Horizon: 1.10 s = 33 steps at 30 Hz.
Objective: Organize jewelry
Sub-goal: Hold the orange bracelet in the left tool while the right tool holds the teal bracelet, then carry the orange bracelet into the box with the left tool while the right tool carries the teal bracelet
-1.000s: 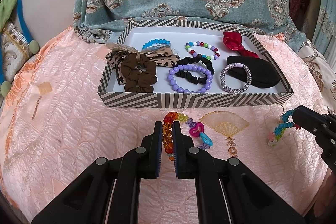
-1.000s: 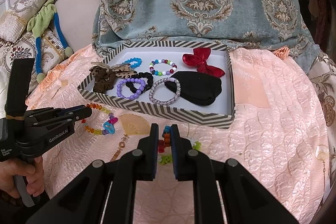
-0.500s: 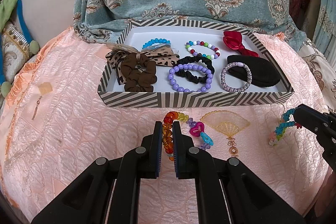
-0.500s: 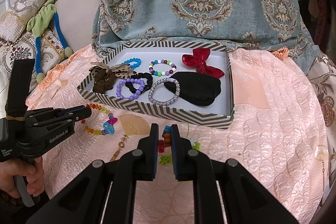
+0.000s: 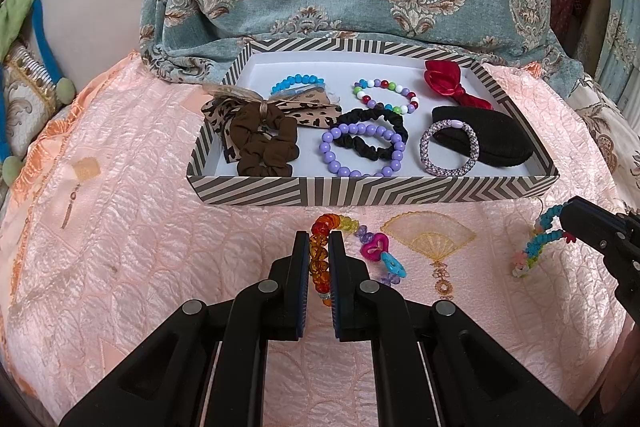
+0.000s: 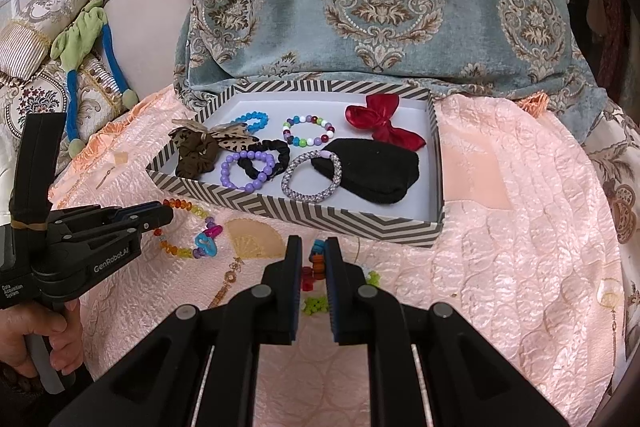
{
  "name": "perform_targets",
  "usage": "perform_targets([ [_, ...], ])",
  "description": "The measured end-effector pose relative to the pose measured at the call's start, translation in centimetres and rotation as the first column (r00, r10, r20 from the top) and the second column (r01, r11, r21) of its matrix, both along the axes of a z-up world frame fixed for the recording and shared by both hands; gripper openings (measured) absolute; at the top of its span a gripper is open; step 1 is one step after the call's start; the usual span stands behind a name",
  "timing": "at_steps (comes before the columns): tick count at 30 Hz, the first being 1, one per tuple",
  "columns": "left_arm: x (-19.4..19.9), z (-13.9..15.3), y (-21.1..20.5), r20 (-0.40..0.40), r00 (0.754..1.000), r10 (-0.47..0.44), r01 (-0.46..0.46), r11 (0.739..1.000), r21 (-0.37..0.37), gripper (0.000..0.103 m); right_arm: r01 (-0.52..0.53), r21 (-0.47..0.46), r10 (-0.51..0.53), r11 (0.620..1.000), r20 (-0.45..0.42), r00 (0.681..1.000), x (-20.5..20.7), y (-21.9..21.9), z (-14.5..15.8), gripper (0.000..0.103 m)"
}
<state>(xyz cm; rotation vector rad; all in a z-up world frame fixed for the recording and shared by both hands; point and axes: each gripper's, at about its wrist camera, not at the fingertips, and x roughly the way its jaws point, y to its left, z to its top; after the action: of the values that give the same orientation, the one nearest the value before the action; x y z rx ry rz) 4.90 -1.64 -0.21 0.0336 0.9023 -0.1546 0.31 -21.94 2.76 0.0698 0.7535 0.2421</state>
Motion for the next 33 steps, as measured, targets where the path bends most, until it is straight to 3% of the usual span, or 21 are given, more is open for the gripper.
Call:
perform_targets([
  [25, 0.0, -0.1, -0.3, -0.003, 1.000, 0.000, 0.000, 1.000, 0.011, 0.000, 0.002, -0.012, -0.002, 1.000, 0.008, 1.000, -0.1, 0.1, 0.1, 0.011],
  [33, -0.7, 2.4, -0.3, 0.051, 0.999, -0.014, 0.014, 1.000, -0.007, 0.000, 0.019, -0.014, -0.018, 1.000, 0.079, 0.997, -0.4, -0.6, 2.1, 0.011],
])
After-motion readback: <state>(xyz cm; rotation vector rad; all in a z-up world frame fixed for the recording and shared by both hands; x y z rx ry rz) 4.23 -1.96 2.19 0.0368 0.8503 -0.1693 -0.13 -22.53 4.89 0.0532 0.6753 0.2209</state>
